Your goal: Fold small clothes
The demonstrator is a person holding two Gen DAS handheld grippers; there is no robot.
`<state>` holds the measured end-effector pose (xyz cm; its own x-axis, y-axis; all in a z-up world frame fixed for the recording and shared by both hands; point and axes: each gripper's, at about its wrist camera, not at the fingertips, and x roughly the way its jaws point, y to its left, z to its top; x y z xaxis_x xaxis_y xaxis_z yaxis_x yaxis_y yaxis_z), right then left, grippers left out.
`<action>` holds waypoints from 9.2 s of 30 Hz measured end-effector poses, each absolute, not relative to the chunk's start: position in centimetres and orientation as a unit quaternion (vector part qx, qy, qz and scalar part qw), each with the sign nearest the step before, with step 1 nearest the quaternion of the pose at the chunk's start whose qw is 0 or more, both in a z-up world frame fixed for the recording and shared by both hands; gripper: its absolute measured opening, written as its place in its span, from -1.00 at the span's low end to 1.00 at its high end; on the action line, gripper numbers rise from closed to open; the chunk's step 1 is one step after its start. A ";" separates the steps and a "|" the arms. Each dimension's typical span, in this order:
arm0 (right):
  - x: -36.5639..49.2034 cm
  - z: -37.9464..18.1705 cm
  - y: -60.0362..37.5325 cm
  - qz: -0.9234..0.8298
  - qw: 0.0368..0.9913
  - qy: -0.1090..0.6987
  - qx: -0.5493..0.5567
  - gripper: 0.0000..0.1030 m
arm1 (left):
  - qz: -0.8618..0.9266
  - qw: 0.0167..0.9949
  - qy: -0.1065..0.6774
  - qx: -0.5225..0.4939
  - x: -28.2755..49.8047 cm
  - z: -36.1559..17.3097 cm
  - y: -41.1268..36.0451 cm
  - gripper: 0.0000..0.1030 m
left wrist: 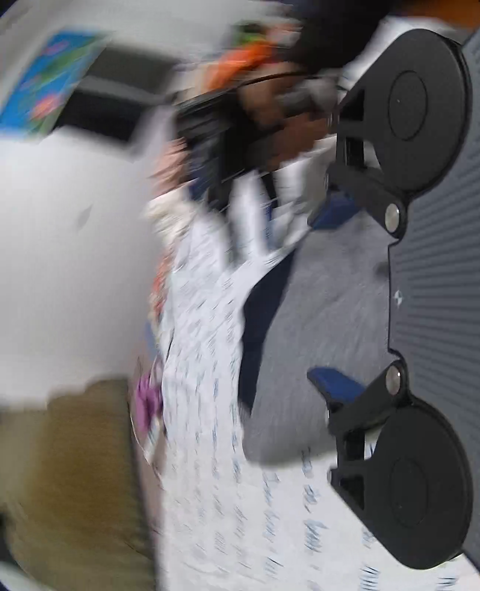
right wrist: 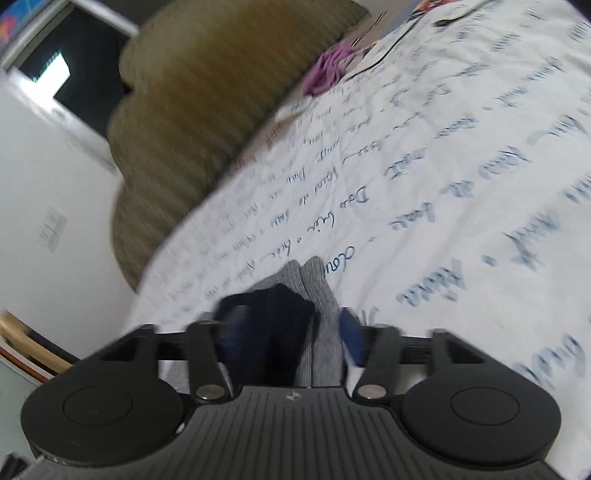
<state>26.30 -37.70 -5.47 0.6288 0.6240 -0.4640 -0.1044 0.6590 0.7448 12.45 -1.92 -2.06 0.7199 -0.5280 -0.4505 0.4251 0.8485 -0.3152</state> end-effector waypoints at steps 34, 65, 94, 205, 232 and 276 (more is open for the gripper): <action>26.9 -5.0 -28.5 0.318 0.793 0.402 0.330 -0.40 | -0.143 0.869 0.430 -0.197 22.8 -4.4 2.4 -0.55; 17.8 -4.4 -22.6 0.363 0.766 0.454 0.275 -0.62 | -0.119 0.858 0.446 -0.226 14.9 -3.9 11.6 -0.35; 31.8 -4.8 -18.9 0.258 0.829 0.447 0.215 -0.74 | -0.090 0.937 0.308 0.141 10.9 -6.5 2.1 0.76; 2.9 -7.6 -13.9 0.108 0.939 0.326 -0.004 0.96 | 0.005 0.936 0.352 -0.007 2.4 -7.7 7.6 1.00; 2.8 -7.6 -13.9 0.106 0.940 0.325 -0.005 0.96 | 0.004 0.936 0.352 -0.009 2.4 -7.6 7.6 1.00; 2.8 -7.5 -13.9 0.110 0.938 0.330 -0.007 0.97 | 0.007 0.935 0.355 -0.015 2.5 -7.6 7.4 1.00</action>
<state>2.76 -13.93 -7.48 0.7582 0.2016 -0.6201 -0.2109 0.9757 0.0594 2.48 7.43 -7.62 0.7471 0.0033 -0.6647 -0.0243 0.9995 -0.0223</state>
